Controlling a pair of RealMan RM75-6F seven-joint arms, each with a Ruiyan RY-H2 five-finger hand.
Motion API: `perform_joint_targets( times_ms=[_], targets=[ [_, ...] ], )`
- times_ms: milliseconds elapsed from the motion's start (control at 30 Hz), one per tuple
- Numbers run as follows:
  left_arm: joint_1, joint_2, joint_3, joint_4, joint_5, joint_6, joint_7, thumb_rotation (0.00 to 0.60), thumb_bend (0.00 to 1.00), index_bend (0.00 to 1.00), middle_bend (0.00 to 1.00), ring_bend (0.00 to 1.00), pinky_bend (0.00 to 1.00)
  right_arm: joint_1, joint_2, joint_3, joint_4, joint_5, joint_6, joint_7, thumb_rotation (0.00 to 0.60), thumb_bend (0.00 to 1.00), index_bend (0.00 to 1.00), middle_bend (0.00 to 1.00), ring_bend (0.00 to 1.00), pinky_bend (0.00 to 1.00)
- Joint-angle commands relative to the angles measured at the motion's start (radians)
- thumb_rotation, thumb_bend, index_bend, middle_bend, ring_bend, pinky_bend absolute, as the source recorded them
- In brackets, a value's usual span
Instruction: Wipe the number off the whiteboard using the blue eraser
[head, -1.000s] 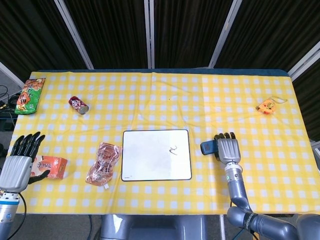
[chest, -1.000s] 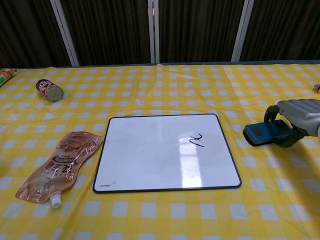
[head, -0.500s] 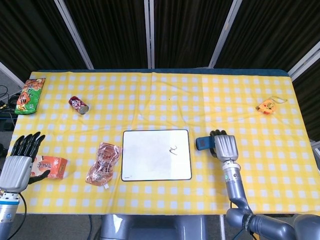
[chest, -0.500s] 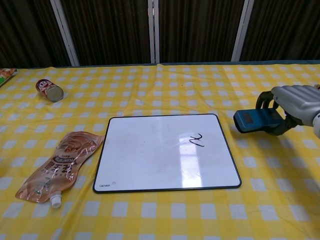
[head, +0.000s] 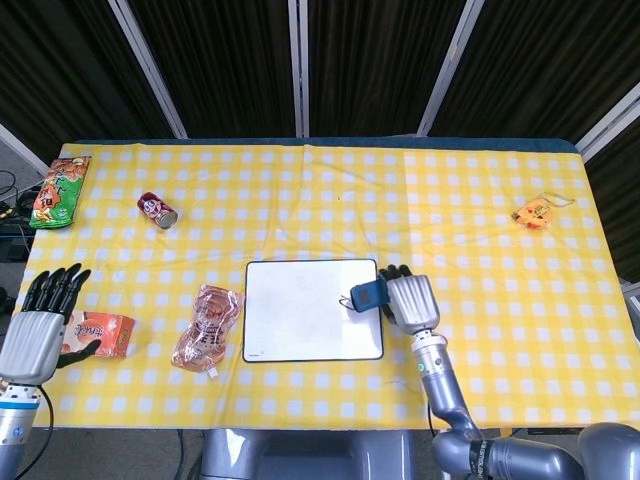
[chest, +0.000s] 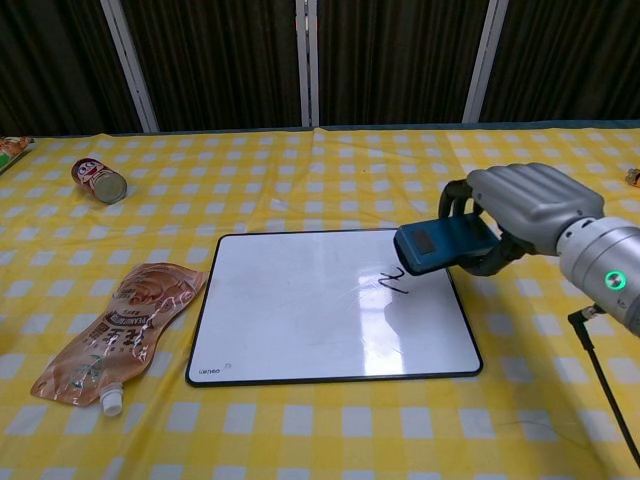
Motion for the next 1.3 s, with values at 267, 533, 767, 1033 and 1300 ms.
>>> perform_joint_targets(
  times_ms=[267,533,767,1033,1300],
  targets=[
    [-0.003,0.007,-0.004,0.003,-0.010,-0.009,-0.021,0.600,0.13,0.00,0.00,0.00,0.00,0.065,-0.135,0.007,0.027,0.036,-0.041,-0.102,0.600,0.44,0.84,0.75,0.71,0.74],
    [-0.007,0.010,-0.004,0.006,-0.017,-0.019,-0.035,0.600,0.13,0.00,0.00,0.00,0.00,0.092,-0.201,0.012,0.084,0.067,-0.082,-0.112,0.600,0.44,0.84,0.75,0.71,0.74],
    [-0.010,0.008,-0.004,0.009,-0.028,-0.032,-0.036,0.600,0.13,0.00,0.00,0.00,0.00,0.107,-0.227,0.024,0.140,0.084,-0.112,-0.096,0.600,0.44,0.84,0.75,0.71,0.74],
    [-0.013,0.008,-0.011,0.017,-0.046,-0.040,-0.045,0.600,0.13,0.00,0.00,0.00,0.00,0.117,-0.249,0.042,0.212,0.101,-0.138,-0.065,0.600,0.44,0.84,0.75,0.71,0.74],
    [-0.015,0.007,-0.013,0.021,-0.055,-0.047,-0.046,0.600,0.13,0.00,0.00,0.00,0.00,0.112,-0.241,0.074,0.283,0.126,-0.135,-0.042,0.600,0.44,0.84,0.75,0.72,0.74]
  ],
)
